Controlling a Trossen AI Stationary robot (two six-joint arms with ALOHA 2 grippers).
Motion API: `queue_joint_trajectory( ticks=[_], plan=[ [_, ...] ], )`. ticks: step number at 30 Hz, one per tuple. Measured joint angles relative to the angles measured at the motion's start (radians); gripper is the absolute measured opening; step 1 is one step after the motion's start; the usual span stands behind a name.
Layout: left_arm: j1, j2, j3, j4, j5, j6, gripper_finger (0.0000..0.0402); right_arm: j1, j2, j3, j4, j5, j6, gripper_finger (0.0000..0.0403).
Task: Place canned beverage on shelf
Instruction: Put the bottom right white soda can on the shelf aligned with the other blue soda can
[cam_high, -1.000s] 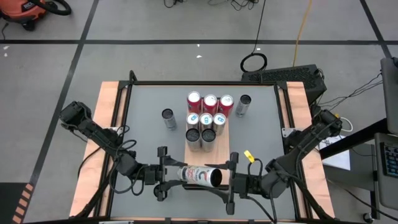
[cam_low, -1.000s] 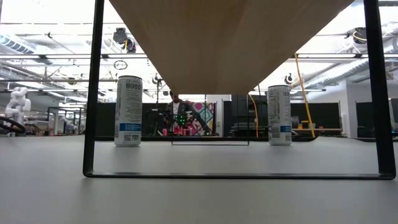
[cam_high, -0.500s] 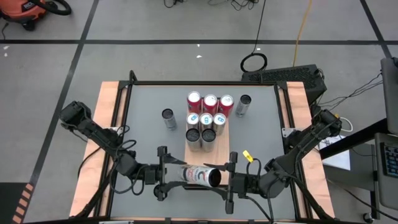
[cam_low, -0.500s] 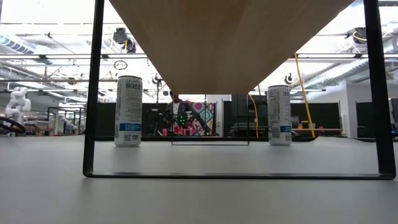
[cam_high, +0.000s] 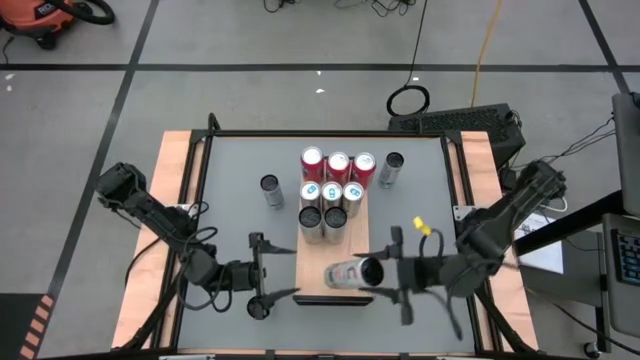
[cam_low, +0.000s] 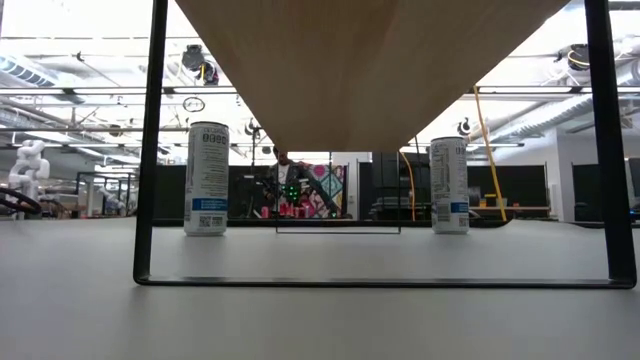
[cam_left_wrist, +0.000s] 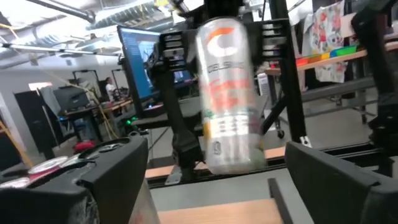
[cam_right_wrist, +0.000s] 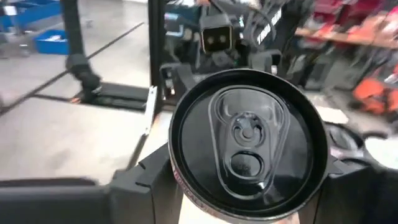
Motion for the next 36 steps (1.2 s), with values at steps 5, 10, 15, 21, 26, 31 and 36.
queue_joint_trajectory(
  ticks=[5, 10, 15, 21, 26, 31, 36],
  plan=[
    [-0.011, 0.0, 0.0, 0.0, 0.0, -0.008, 0.0374, -0.059, -0.086, 0.001, -0.197, -0.11, 0.08, 0.019],
    [-0.023, -0.01, 0.0, -0.003, -0.013, -0.009, 0.0374, -0.133, -0.151, 0.001, -0.325, -0.222, 0.064, 0.0191],
    [-0.021, -0.011, 0.0, -0.045, -0.071, -0.026, 0.0374, -0.196, -0.171, 0.002, -0.452, -0.272, 0.058, 0.0191],
    [-0.025, -0.011, 0.0, -0.183, -0.093, -0.171, 0.0374, -0.225, -0.148, 0.002, -0.493, -0.294, 0.044, 0.0191],
    [-0.034, -0.011, -0.001, -0.183, -0.1, -0.218, 0.0374, -0.246, -0.116, 0.002, -0.503, -0.294, 0.023, 0.0192],
    [-0.035, -0.011, -0.001, -0.177, -0.1, -0.218, 0.0374, -0.284, -0.077, 0.002, -0.502, -0.31, 0.0, 0.0192],
    [-0.035, -0.011, -0.001, -0.187, -0.076, -0.239, 0.0374, -0.32, -0.053, 0.002, -0.501, -0.343, -0.007, 0.0192]
  ],
)
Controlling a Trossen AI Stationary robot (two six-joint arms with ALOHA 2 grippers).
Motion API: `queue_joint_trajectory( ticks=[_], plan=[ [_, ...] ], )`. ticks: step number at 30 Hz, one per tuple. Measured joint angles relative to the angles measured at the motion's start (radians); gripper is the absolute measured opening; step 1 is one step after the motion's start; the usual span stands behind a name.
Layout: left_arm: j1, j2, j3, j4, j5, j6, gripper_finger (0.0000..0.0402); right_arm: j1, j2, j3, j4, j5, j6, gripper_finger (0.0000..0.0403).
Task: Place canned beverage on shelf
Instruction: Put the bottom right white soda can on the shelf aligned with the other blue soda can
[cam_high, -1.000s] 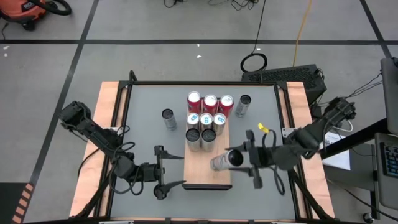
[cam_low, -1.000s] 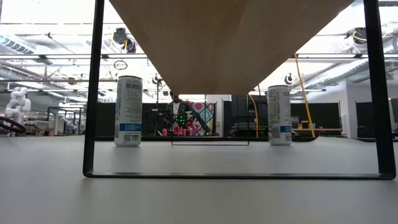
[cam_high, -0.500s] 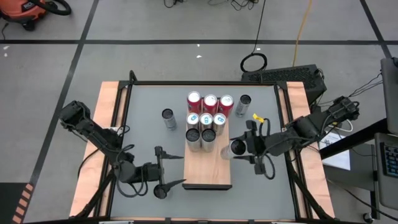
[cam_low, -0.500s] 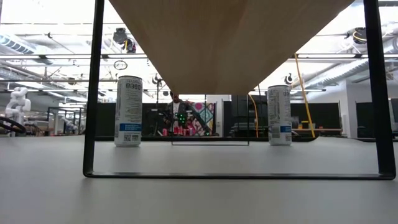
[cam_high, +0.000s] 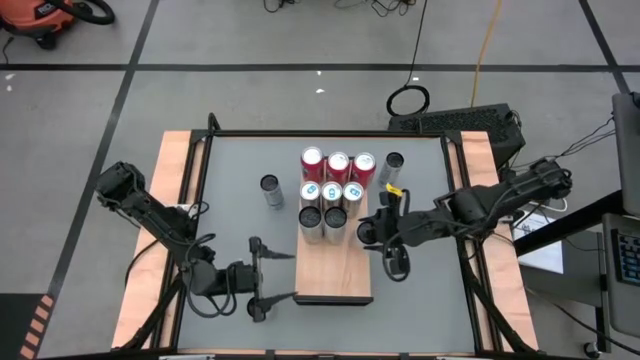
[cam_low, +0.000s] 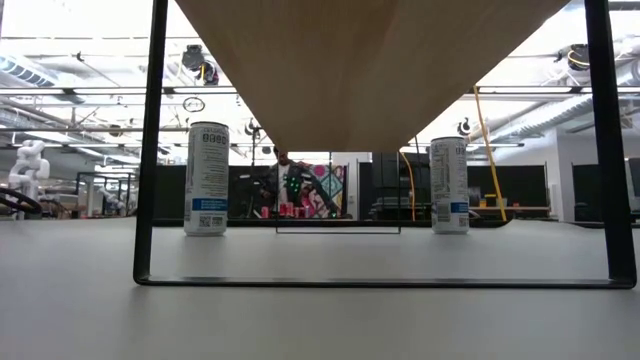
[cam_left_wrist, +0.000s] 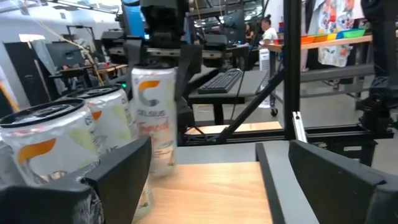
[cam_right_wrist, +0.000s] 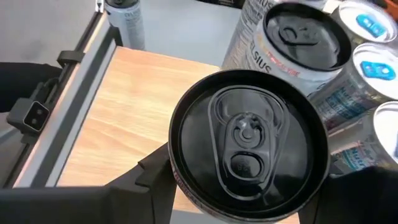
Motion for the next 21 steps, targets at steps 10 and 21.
queue_joint_trajectory(
  ticks=[10, 21],
  plan=[
    [-0.021, 0.0, 0.0, -0.004, 0.012, -0.002, 0.0374, -0.034, 0.012, 0.0, 0.0, -0.004, 0.001, 0.0192],
    [-0.024, 0.0, 0.0, -0.004, 0.012, 0.003, 0.0374, -0.089, 0.012, 0.0, 0.001, -0.078, 0.0, 0.0192]
  ],
)
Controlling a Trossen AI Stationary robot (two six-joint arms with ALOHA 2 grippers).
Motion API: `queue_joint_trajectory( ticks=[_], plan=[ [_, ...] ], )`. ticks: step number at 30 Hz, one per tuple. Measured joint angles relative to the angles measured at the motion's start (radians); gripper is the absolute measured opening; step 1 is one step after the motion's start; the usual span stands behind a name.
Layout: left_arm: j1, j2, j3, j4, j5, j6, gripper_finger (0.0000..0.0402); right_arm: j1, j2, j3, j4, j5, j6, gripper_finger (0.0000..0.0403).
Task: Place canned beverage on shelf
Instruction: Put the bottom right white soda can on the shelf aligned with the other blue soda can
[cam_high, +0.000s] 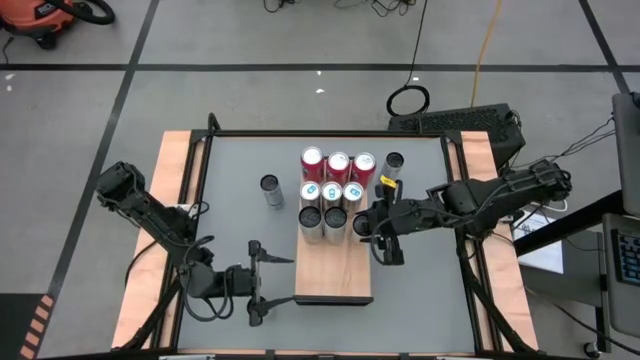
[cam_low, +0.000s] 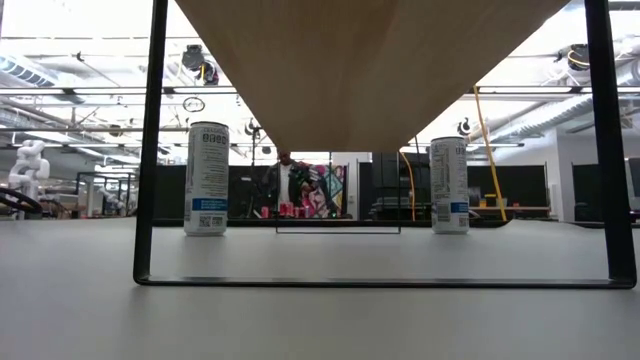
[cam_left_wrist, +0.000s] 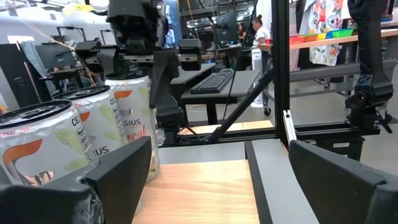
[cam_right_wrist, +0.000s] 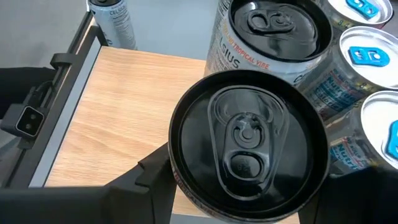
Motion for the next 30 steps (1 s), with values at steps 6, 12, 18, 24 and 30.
queue_joint_trajectory(
  ticks=[6, 12, 18, 24, 30],
  plan=[
    [0.0, 0.0, 0.0, -0.007, 0.0, 0.0, 0.0374, -0.005, 0.0, 0.0, 0.0, -0.001, -0.003, 0.0192],
    [0.0, 0.0, 0.0, -0.007, 0.001, -0.005, 0.0374, -0.005, 0.0, 0.0, 0.0, 0.0, -0.001, 0.0192],
    [-0.01, 0.0, 0.0, -0.006, 0.001, -0.007, 0.0374, -0.006, 0.0, 0.0, 0.0, 0.001, -0.001, 0.0193],
    [-0.021, 0.0, 0.0, -0.003, 0.001, -0.006, 0.0374, -0.019, 0.012, 0.0, 0.009, 0.0, 0.0, 0.0226],
    [-0.02, 0.0, 0.0, -0.004, 0.001, -0.006, 0.0374, -0.026, 0.028, 0.0, 0.022, 0.005, -0.008, 0.0253]
  ],
)
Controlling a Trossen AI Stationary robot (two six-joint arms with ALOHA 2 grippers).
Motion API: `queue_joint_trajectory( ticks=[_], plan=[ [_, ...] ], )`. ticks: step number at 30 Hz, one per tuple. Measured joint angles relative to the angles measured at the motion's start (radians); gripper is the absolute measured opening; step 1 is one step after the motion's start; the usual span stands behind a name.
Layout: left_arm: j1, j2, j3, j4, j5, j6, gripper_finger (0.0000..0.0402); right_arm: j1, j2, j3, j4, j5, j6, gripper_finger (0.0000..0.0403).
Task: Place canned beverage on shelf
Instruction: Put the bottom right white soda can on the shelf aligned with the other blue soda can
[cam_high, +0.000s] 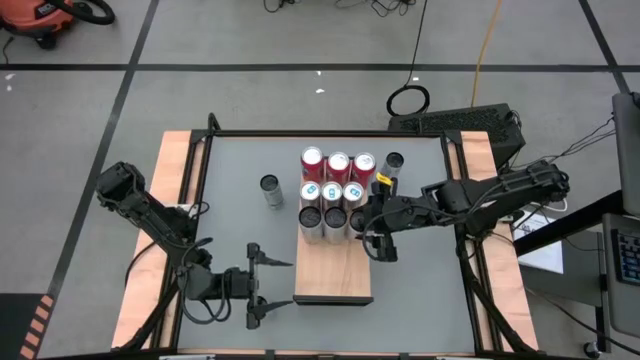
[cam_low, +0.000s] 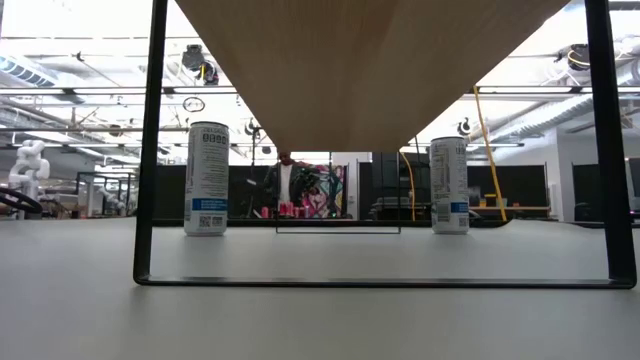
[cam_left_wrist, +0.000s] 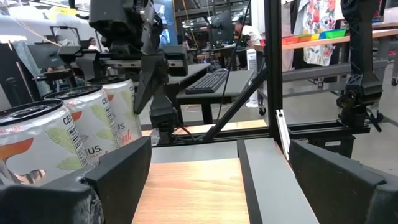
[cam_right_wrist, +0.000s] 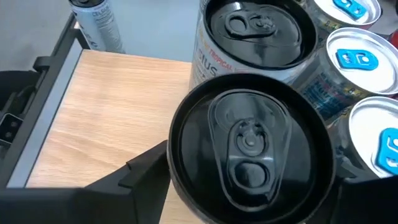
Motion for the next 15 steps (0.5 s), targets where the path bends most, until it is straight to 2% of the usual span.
queue_joint_trajectory(
  ticks=[15],
  plan=[
    [-0.002, 0.0, 0.0, 0.0, 0.0, 0.002, 0.0374, 0.0, -0.004, 0.0, 0.036, -0.002, -0.011, 0.0256]
  ],
)
